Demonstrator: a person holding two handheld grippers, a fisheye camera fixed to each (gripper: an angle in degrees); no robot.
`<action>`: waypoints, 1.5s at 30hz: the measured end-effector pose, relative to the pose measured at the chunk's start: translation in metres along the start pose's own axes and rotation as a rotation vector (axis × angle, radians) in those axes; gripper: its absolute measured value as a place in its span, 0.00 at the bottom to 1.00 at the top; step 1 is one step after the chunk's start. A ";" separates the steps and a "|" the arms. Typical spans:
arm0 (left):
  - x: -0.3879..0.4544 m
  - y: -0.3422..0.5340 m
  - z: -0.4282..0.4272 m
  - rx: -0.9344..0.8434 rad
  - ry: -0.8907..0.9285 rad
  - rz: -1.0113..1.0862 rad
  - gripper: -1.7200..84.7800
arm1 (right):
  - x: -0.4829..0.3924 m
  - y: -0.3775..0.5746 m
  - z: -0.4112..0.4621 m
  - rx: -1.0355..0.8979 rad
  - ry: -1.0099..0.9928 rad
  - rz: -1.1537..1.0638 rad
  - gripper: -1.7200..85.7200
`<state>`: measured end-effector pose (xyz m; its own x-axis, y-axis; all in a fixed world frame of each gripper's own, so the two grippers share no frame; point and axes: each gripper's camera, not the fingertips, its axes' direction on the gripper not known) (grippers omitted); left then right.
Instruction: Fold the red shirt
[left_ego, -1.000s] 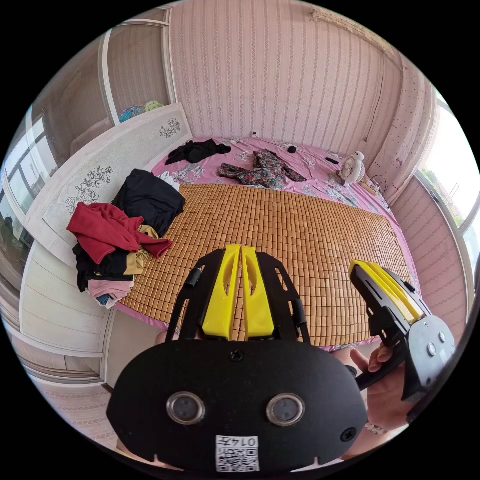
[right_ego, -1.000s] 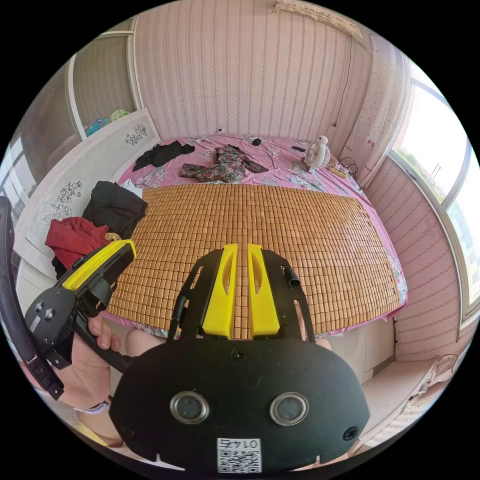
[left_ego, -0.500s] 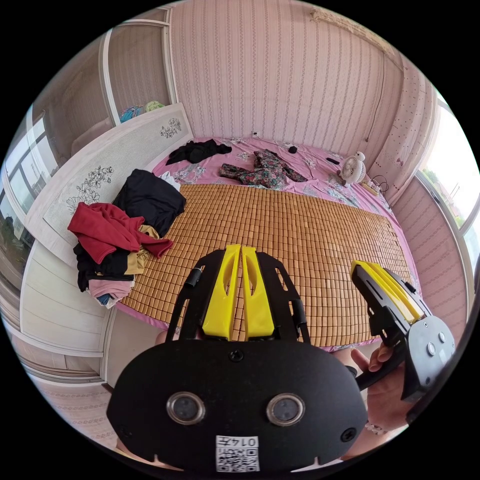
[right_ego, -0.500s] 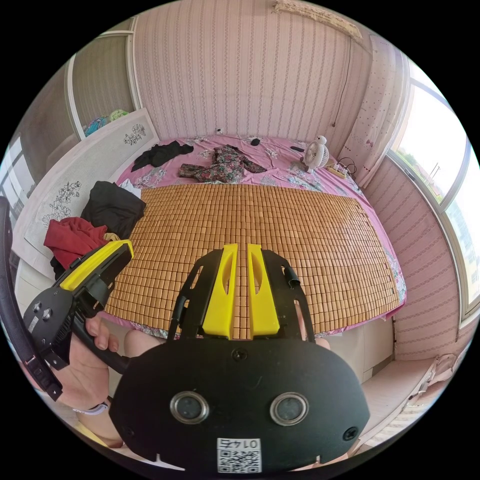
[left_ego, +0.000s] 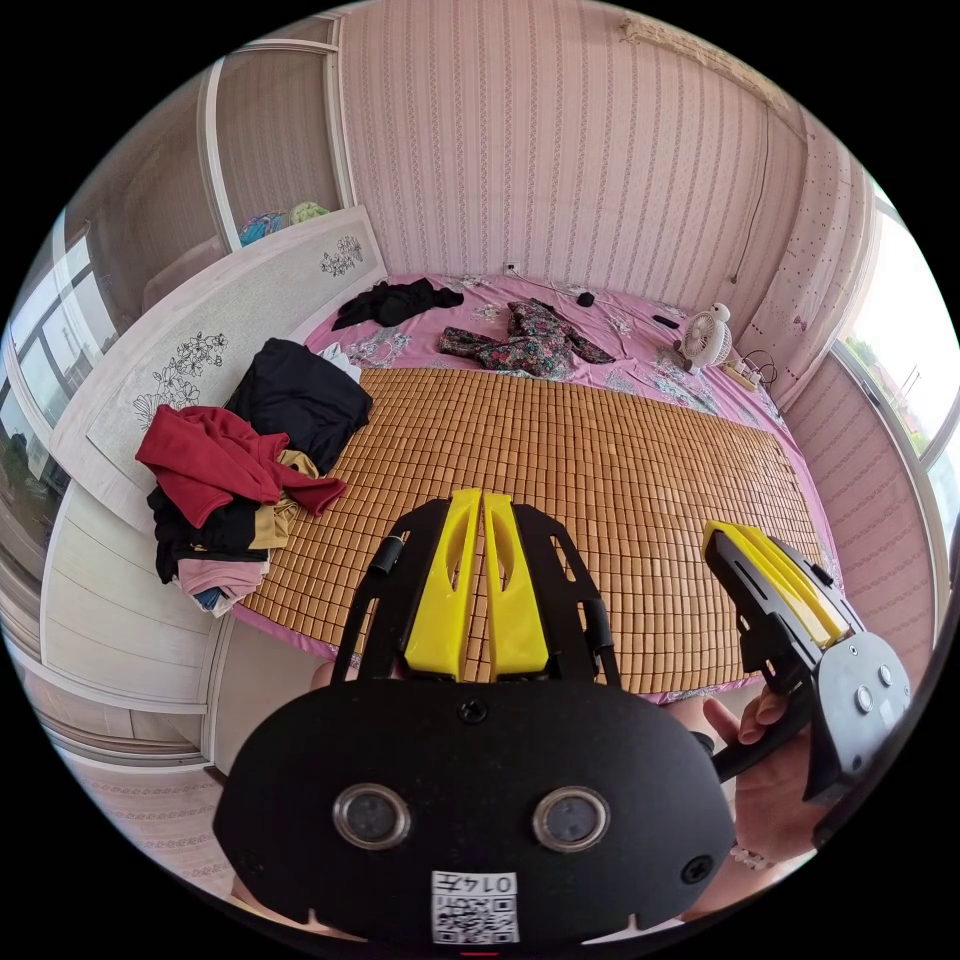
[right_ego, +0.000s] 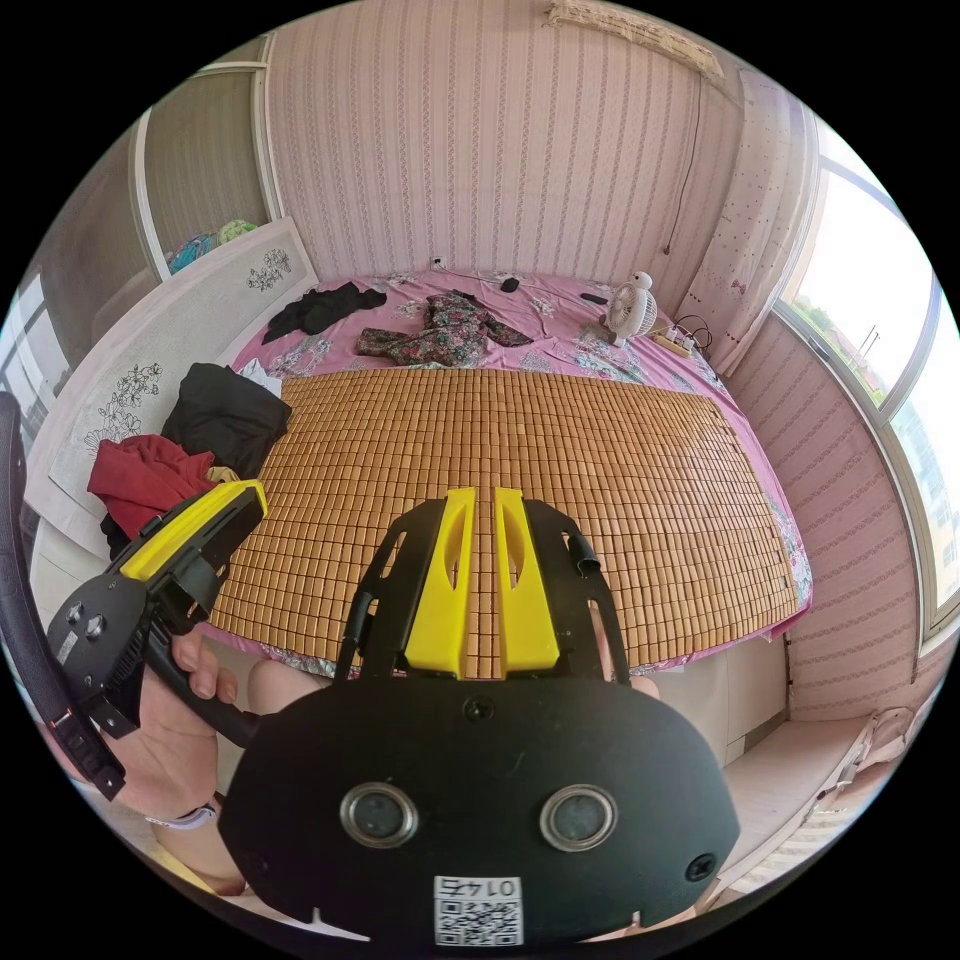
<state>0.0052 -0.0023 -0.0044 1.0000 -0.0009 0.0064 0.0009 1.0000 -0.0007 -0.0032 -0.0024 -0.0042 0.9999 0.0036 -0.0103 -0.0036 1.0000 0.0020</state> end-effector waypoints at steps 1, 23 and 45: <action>0.000 0.000 0.000 0.000 0.000 0.001 0.02 | 0.000 0.000 0.000 0.000 0.001 0.000 0.04; 0.000 0.001 0.000 -0.006 -0.010 0.001 0.02 | 0.001 -0.001 0.000 -0.004 0.009 0.002 0.04; 0.000 0.002 -0.001 -0.010 -0.008 -0.001 0.02 | 0.003 0.000 -0.001 -0.005 0.008 0.001 0.04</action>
<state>0.0054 -0.0006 -0.0051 0.9999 -0.0017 0.0149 0.0019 0.9999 -0.0103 -0.0006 -0.0025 -0.0050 0.9998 0.0048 -0.0182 -0.0049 1.0000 -0.0029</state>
